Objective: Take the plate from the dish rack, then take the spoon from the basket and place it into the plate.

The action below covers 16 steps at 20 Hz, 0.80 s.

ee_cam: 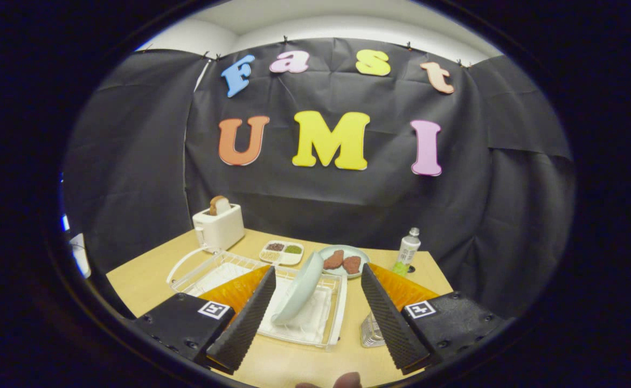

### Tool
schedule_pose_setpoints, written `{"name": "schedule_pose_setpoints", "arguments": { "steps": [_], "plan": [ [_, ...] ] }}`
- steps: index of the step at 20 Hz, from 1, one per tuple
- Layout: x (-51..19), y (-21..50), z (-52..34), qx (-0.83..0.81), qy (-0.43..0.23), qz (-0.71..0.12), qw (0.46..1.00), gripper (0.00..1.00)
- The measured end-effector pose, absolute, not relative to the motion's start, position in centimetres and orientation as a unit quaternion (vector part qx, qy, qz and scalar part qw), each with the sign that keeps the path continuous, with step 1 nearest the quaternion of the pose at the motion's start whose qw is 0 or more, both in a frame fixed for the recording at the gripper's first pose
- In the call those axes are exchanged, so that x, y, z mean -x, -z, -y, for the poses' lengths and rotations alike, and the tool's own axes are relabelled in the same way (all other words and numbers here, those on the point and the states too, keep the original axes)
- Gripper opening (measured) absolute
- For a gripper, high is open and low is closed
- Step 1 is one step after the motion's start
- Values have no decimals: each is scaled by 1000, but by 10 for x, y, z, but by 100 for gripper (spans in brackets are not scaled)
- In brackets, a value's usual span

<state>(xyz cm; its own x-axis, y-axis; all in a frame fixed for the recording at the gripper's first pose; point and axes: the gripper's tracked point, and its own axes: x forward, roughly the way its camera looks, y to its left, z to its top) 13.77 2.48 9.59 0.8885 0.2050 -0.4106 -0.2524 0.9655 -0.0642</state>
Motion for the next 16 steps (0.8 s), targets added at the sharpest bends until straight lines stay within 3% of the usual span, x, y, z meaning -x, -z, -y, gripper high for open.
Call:
{"name": "schedule_pose_setpoints", "arguments": {
  "steps": [7, 16],
  "plan": [
    [-190, -82, -48, 22, -132, -377, 917, 100],
    [-236, -21, -63, 16, -97, -478, 873, 100]
  ]
}}
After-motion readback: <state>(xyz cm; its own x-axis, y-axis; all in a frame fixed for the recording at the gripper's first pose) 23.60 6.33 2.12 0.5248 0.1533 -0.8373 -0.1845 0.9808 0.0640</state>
